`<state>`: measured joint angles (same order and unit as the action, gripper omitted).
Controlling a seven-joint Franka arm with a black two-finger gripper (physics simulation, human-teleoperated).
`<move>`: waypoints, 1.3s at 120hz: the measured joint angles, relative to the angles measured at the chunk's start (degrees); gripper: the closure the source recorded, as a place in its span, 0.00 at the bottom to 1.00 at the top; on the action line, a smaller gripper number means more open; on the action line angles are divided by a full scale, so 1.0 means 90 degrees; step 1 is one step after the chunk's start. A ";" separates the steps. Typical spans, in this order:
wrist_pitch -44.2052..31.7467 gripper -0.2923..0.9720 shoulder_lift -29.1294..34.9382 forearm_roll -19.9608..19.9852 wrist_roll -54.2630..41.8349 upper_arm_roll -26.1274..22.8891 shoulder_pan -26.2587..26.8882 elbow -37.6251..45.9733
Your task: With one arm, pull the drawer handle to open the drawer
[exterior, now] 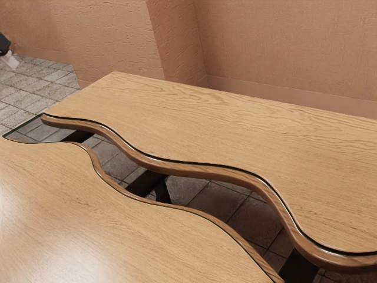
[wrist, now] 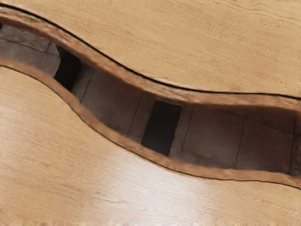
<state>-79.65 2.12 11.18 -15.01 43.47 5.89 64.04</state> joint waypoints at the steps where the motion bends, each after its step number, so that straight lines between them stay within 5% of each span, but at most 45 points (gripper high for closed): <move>1: 0.0032 0.25 -0.0015 0.0015 -0.0006 -0.0069 -0.0122 -0.0008; 9: 0.0260 0.24 -0.0098 -0.0171 -0.0017 -0.0929 -0.1004 -0.0039; 23: 0.0838 0.24 -0.0110 -0.1024 -0.0019 -0.2184 -0.1300 -0.0052; 40: 0.0123 0.24 -0.0764 -0.1139 0.0460 -0.3281 -0.0578 -0.0173; 51: -0.0804 0.25 -0.1159 -0.1039 0.0787 -0.3973 0.1341 -0.0188; 59: -0.1438 0.25 -0.1417 -0.0845 0.1005 -0.4091 0.1823 -0.0189; 81: -0.3204 0.25 -0.2364 -0.0430 0.1754 -0.4133 0.1249 -0.0202; 100: -0.4946 0.25 -0.2851 0.1036 0.2242 -0.4177 0.1162 -0.0132; 113: -0.5636 0.25 -0.2957 0.1602 0.2519 -0.4285 0.1208 -0.0132; 133: -0.4381 0.25 -0.2719 0.0928 0.3079 -0.4438 0.1158 -0.0433; 144: -0.3882 0.25 -0.3293 0.0702 0.3358 -0.4630 0.1147 -0.1588; 156: -0.3828 0.25 -0.3576 0.0608 0.3619 -0.4922 0.1159 -0.1855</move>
<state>-114.10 -30.06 16.66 17.55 -0.83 16.33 47.35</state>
